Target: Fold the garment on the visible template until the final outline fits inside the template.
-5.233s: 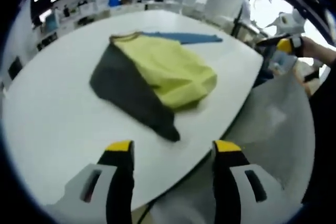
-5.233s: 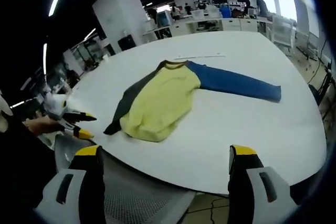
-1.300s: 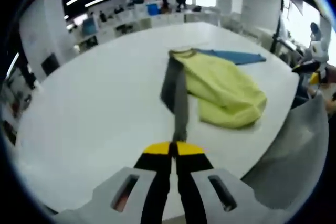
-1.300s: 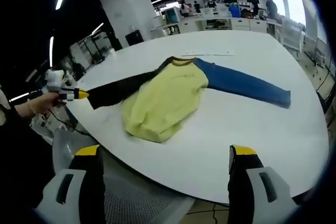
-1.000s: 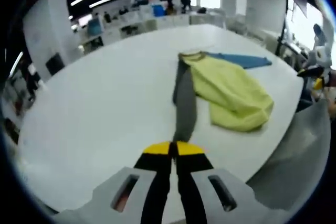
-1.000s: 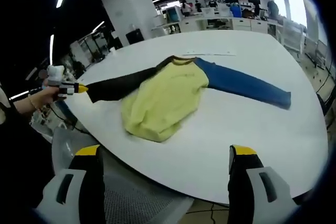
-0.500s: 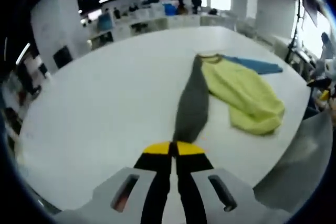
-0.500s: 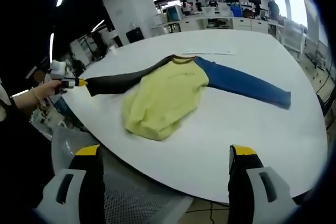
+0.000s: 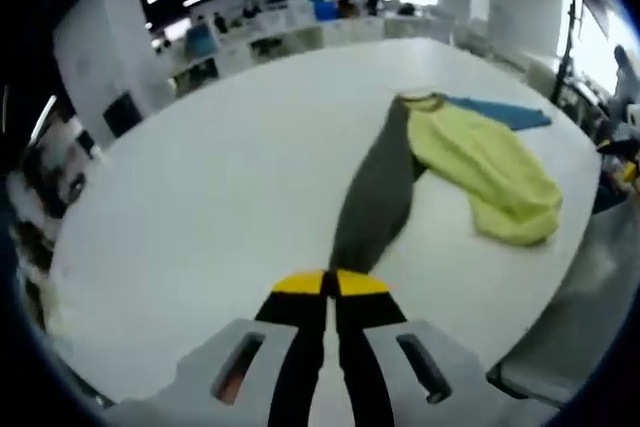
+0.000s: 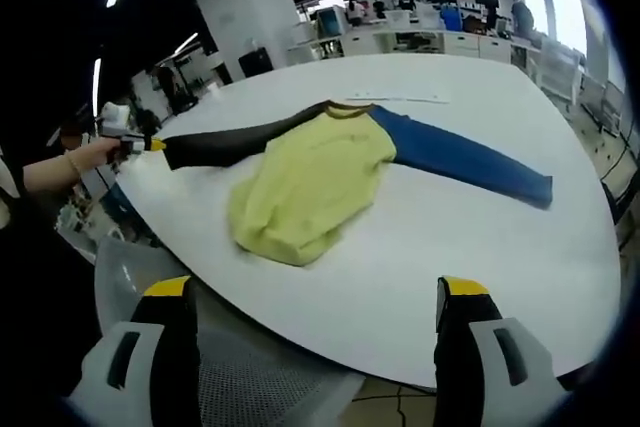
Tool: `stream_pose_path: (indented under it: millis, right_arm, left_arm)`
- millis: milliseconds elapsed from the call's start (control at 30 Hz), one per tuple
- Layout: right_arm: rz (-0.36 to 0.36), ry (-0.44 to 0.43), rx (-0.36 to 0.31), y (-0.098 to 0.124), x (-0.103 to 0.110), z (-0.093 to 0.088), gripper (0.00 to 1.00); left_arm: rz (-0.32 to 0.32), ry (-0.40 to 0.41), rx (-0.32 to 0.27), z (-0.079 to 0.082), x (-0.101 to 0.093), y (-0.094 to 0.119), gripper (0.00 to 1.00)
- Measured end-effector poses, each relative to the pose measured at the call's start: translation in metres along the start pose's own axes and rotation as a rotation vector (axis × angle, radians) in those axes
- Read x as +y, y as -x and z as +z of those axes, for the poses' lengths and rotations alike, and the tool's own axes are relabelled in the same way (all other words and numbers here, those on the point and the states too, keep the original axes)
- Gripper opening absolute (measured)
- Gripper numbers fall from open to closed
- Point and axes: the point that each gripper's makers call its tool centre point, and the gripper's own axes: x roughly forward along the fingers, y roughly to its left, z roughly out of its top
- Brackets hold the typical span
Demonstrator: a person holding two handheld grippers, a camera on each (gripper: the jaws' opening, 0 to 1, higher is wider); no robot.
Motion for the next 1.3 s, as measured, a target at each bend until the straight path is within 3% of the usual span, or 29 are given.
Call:
stream_pose_path:
  millis: [167,600,933,1300]
  right_arm:
    - [0.002,0.000,0.008,-0.005,0.002,0.000,0.99]
    - [-0.006,0.013,0.032,-0.011,0.001,0.002,0.99]
    - [-0.005,0.013,0.043,-0.018,0.005,0.006,0.99]
    - [-0.016,0.030,0.057,-0.022,0.002,0.013,0.99]
  left_arm:
    - [0.006,0.018,0.001,0.003,0.008,-0.005,0.00]
    - [0.056,0.164,-0.021,0.008,0.033,-0.018,0.00]
    - [0.086,0.196,-0.010,0.008,0.059,-0.032,0.00]
    - [0.093,0.222,0.012,0.007,0.073,-0.050,0.00]
